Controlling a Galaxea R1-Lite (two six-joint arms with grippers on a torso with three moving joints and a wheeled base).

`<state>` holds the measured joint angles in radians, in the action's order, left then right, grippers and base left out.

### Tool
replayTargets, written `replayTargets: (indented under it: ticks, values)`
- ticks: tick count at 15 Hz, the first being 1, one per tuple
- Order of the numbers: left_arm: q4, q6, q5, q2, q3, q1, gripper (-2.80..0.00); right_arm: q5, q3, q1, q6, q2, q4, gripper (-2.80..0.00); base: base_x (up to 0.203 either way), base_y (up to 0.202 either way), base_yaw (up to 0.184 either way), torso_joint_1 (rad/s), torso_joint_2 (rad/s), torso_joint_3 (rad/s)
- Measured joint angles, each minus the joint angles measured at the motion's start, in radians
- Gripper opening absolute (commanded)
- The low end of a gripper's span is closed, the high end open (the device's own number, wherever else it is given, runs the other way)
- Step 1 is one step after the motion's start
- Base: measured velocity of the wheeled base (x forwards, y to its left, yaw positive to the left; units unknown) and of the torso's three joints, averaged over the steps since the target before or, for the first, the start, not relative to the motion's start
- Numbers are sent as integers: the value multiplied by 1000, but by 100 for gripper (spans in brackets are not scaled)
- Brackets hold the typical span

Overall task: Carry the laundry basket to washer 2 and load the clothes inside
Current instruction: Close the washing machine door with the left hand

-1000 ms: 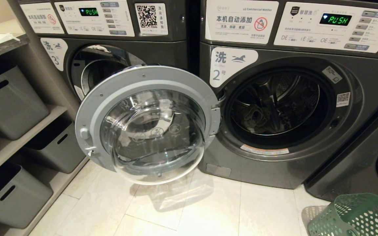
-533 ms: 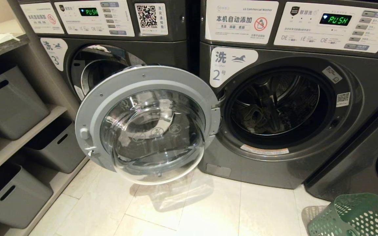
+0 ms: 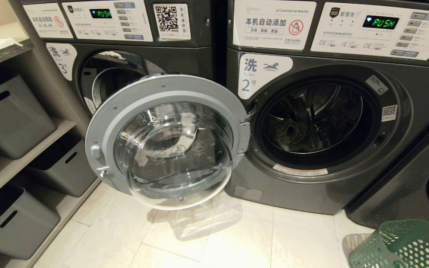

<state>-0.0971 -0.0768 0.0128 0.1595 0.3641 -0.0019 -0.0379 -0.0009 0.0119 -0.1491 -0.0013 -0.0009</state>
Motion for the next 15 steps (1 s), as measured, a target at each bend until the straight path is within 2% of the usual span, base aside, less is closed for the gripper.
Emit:
replayTargets:
  ticks: [5, 8, 10, 12, 15]
  values:
    - [-19, 48, 0, 588, 522, 5, -280, 0, -1, 0, 0, 0, 1, -280, 0, 0, 0, 0, 0, 0]
    - [-7, 86, 1, 970, 801, 39, -280, 0, -1, 0, 12, 0, 1, -280, 0, 0, 0, 0, 0, 0]
    - [29, 101, 6, 1176, 944, 87, -280, 0, -1, 0, 15, 0, 1, -280, 0, 0, 0, 0, 0, 0]
    - [52, 111, 37, 1335, 1044, 150, -280, 0, 0, 0, 14, 0, 1, -280, 0, 0, 0, 0, 0, 0]
    - [21, 128, 171, 1481, 1109, 204, -280, 0, 0, 0, 15, 0, 1, -280, 0, 0, 0, 0, 0, 0]
